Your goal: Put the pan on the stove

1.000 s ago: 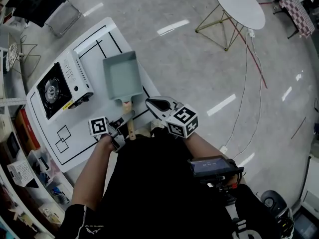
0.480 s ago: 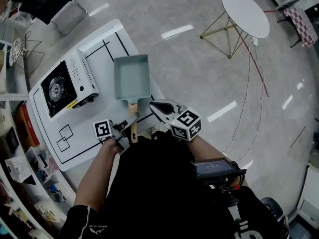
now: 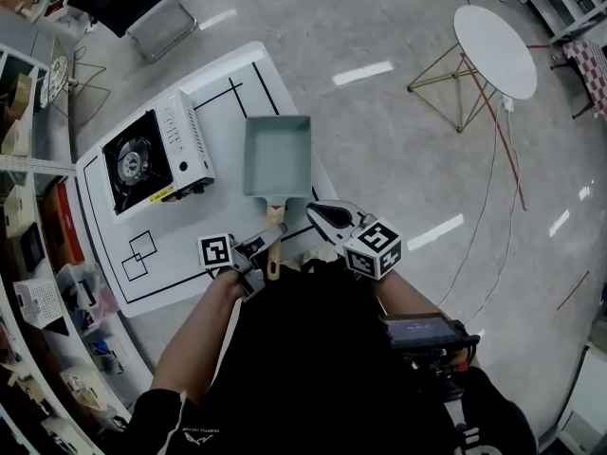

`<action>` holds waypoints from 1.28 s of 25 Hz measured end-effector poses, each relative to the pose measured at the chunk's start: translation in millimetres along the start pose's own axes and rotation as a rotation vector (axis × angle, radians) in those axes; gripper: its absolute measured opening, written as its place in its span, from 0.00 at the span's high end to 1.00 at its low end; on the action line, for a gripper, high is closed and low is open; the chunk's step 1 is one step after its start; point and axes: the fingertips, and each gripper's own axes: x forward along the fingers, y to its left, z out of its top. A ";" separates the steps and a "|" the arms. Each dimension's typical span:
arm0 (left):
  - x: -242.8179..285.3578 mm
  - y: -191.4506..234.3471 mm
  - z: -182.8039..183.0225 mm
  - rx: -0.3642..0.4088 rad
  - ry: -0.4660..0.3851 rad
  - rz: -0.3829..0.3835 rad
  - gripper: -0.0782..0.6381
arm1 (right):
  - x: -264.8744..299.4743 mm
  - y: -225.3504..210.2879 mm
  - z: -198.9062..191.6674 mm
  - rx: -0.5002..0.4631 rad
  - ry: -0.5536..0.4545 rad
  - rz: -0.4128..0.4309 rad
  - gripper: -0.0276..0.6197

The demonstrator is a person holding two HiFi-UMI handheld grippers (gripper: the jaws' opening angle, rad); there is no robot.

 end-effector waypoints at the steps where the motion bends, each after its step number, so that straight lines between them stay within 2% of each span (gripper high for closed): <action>1: -1.1 -0.3 0.5 0.000 -0.003 0.000 0.73 | 1.3 0.5 0.0 -0.001 0.001 0.004 0.92; 16: -2.8 -20.7 7.1 0.031 -0.045 -0.019 0.72 | 1.9 2.0 5.5 -0.024 0.010 0.041 0.92; 27: -6.9 -45.0 15.3 0.063 -0.083 -0.015 0.72 | 4.8 15.6 9.0 -0.079 -0.010 0.110 0.92; 32: -5.3 -52.6 14.9 0.073 -0.089 -0.025 0.72 | -0.5 8.2 2.4 -0.043 -0.001 0.089 0.92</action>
